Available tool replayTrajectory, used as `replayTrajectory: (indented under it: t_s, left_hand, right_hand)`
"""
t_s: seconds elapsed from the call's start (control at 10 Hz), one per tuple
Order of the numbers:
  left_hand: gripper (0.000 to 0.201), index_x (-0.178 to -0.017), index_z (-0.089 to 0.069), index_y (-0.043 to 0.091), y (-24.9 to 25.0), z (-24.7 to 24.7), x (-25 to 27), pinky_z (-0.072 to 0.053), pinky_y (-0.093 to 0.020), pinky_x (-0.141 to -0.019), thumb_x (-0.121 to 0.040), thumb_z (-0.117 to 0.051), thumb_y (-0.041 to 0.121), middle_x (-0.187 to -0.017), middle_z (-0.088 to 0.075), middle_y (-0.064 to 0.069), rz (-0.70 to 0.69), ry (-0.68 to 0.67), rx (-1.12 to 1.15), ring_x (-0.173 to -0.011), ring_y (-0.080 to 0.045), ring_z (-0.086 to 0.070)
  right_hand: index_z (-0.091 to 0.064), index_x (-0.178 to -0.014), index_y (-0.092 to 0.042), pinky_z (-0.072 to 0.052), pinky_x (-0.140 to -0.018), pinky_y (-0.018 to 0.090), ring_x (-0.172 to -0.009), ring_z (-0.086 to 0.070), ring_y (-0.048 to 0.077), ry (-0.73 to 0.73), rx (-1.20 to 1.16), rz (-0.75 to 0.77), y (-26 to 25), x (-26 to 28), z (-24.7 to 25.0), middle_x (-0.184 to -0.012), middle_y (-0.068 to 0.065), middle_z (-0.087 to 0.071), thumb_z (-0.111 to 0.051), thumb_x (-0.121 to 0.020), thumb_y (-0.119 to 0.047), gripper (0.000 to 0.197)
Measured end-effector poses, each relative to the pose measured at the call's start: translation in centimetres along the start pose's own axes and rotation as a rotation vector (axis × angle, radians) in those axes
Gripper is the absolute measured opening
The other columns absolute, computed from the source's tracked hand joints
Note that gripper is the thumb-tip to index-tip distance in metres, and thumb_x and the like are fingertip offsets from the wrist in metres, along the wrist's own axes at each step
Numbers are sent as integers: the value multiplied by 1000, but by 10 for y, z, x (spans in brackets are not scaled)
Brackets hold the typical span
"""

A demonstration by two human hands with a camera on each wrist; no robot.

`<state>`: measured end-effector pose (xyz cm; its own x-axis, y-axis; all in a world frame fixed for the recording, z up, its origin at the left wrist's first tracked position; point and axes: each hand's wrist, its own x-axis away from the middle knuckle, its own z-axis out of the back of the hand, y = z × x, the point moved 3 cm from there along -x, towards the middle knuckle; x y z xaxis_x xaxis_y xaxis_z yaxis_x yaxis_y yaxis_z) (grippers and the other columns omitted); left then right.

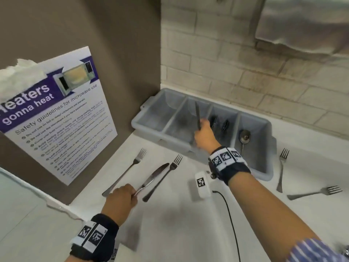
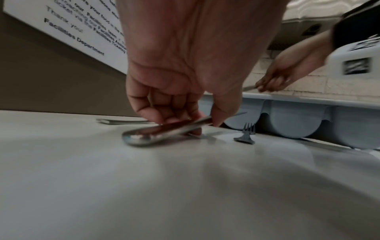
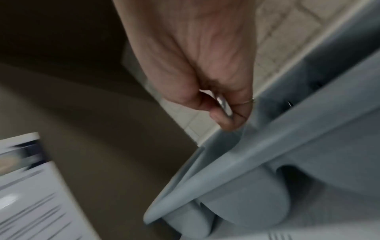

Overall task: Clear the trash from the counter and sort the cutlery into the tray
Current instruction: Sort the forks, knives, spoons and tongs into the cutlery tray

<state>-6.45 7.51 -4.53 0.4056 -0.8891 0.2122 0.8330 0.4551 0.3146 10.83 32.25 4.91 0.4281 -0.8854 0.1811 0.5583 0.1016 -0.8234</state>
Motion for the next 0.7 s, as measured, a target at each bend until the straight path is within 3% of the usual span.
replayTrajectory:
  t_s: [0.1, 0.2, 0.3, 0.4, 0.5, 0.6, 0.7]
  left_hand:
    - [2, -91, -50, 19, -5, 7, 3, -48, -31, -71, -91, -50, 21, -74, -61, 3, 0, 7, 206, -68, -17, -57]
    - [14, -83, -49, 30, -14, 20, 3, -46, -22, -62, -91, -52, 18, -75, -60, 9, -24, 30, 436, -56, -6, -51]
    - [22, -92, -47, 39, -15, 41, 0, -40, -10, -53, -90, -55, 19, -79, -61, 1, -57, 67, 574, -55, -6, -53]
    - [37, -91, -50, 47, -6, 72, -11, -38, -7, -48, -88, -56, 10, -89, -64, 7, -93, 133, 696, -54, -11, -56]
    - [44, -87, -57, 46, 20, 106, -30, -38, -3, -45, -88, -52, 2, -88, -66, 9, -148, 166, 816, -49, -3, -52]
    - [46, -107, -51, 37, 60, 130, -61, -43, -1, -51, -90, -42, -5, -93, -63, 9, -248, 95, 933, -51, 4, -51]
    - [42, -127, -44, 14, 103, 131, -107, -47, -6, -74, -92, -38, -8, -108, -58, 1, -310, -26, 860, -73, 7, -53]
  right_hand:
    - [-72, -90, -5, -51, -79, 23, -89, -69, 18, -111, 946, 217, -29, -37, -5, -80, 18, -74, -60, -81, -33, 31]
    - [-52, -123, 7, -39, -70, 19, -125, -46, 35, -223, 927, 26, -22, -64, -27, -132, 24, -53, -39, -94, -6, 34]
    - [-50, -125, 6, -43, -95, 29, -125, -46, 35, -267, 1094, 41, -17, -72, -42, -134, 24, -50, -39, -94, -7, 36]
    - [-55, -119, 8, -43, -100, 35, -122, -51, 32, -256, 890, -103, -11, -69, -54, -131, 21, -54, -41, -95, -7, 32]
    - [-59, -114, 7, -46, -95, 36, -116, -56, 33, -220, 773, -149, -20, -58, -55, -125, 22, -59, -44, -92, -5, 29]
    - [-56, -111, 3, -48, -92, 42, -109, -54, 36, 13, 603, 32, -30, -33, -50, -118, 22, -55, -52, -82, -4, 31]
    - [-58, -99, -5, -47, -81, 42, -95, -54, 33, 260, 535, 272, -32, 19, -52, -101, 15, -60, -55, -81, -11, 19]
